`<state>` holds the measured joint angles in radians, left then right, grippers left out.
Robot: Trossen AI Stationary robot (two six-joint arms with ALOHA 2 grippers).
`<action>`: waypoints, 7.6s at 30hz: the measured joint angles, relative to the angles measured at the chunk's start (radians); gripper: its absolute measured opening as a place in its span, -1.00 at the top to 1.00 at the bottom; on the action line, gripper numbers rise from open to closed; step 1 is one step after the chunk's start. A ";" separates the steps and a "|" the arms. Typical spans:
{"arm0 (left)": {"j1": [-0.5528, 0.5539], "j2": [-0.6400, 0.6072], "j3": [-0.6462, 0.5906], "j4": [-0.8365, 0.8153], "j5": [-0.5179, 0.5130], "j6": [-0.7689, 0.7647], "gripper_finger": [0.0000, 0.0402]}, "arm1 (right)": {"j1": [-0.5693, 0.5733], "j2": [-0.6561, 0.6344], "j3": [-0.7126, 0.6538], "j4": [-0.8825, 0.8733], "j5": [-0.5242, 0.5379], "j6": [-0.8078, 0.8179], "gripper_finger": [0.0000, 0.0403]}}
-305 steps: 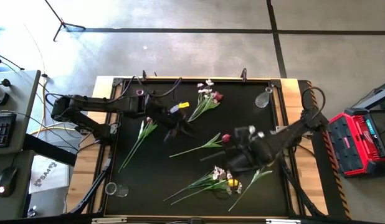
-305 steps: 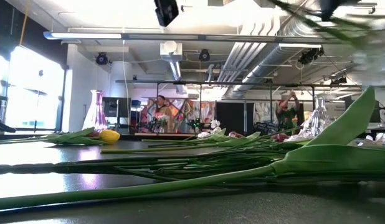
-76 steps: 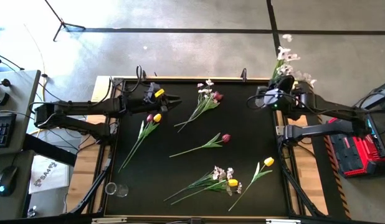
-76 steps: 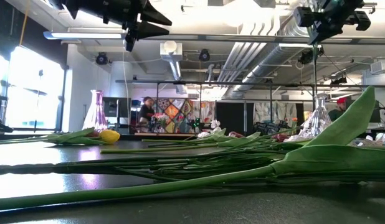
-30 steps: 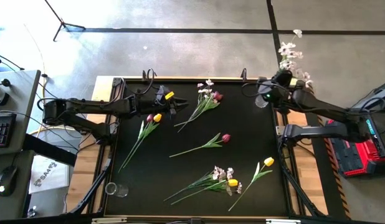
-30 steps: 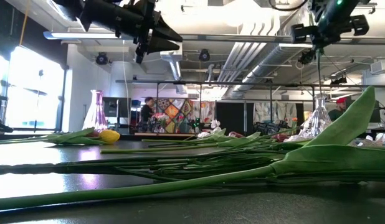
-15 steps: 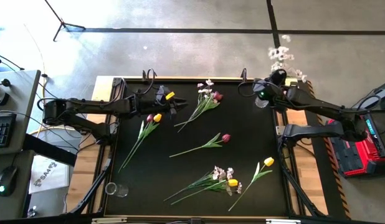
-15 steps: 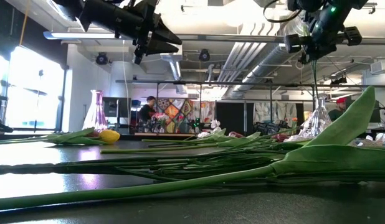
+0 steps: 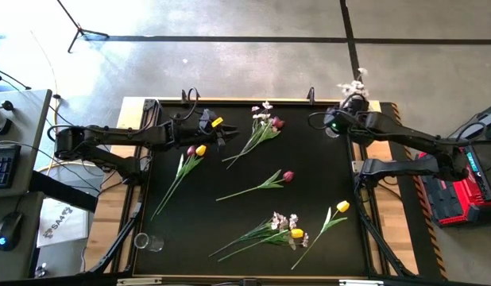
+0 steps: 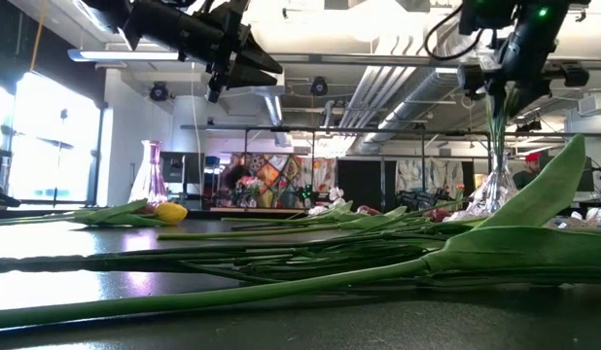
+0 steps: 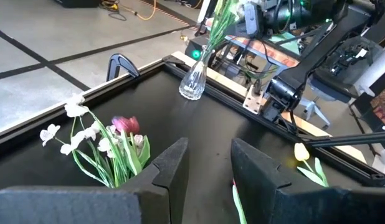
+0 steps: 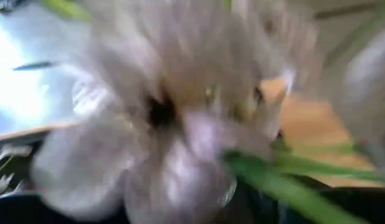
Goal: Sort flowers into vase by color
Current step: Put the bottom right white flower into the top right transparent vase, then put the top white flower into the top right transparent vase
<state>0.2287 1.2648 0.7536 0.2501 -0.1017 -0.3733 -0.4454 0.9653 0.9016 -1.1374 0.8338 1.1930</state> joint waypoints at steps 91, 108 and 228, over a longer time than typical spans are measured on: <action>0.148 0.793 0.578 -0.641 0.155 -0.036 0.95 | 0.068 -0.110 0.306 0.197 -0.723 -0.594 0.43; 0.012 0.391 0.576 -0.551 -0.035 0.222 1.00 | 0.232 -0.108 0.306 0.255 -0.446 -0.399 0.43; -0.025 0.341 0.576 -0.210 0.136 0.168 0.48 | 0.091 -0.222 0.297 -0.284 0.338 -0.120 1.00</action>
<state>0.2035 1.6062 1.3300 0.0403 0.0338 -0.2057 -0.3541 0.7430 1.1982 -1.4216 1.1718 1.0726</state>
